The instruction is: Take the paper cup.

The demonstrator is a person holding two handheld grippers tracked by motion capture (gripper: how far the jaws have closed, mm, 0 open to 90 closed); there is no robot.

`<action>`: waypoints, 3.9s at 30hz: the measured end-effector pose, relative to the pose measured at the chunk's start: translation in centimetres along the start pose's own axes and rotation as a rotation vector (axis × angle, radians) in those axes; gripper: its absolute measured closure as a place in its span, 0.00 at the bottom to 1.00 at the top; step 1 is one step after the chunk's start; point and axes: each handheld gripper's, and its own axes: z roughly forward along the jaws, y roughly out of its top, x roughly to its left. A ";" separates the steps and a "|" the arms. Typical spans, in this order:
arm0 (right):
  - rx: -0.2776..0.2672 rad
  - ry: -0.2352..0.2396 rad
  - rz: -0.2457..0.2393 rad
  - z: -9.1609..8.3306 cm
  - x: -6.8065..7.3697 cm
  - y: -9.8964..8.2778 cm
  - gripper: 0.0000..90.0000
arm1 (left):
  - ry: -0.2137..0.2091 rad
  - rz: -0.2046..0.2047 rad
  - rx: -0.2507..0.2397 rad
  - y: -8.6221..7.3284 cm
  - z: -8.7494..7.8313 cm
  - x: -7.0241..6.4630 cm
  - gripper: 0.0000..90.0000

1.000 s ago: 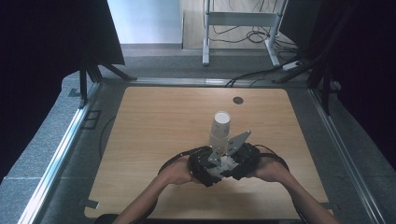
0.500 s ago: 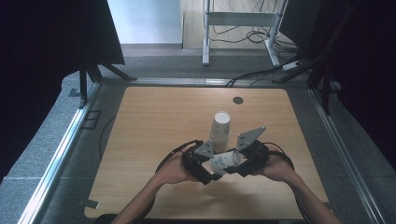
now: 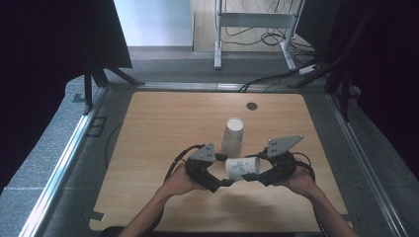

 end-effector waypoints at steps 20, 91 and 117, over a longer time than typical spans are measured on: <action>-0.164 0.086 0.019 0.4 0.2 -2.9 0.41 | -0.067 -0.016 -0.096 -1.5 0.9 -0.3 0.20; 0.126 -0.004 -0.053 0.8 -0.2 -2.1 0.20 | -0.008 0.069 0.187 0.5 0.8 -0.2 0.44; 0.552 0.004 -0.214 5.9 0.8 -0.5 0.31 | -0.003 0.132 0.364 1.5 3.0 -0.8 0.44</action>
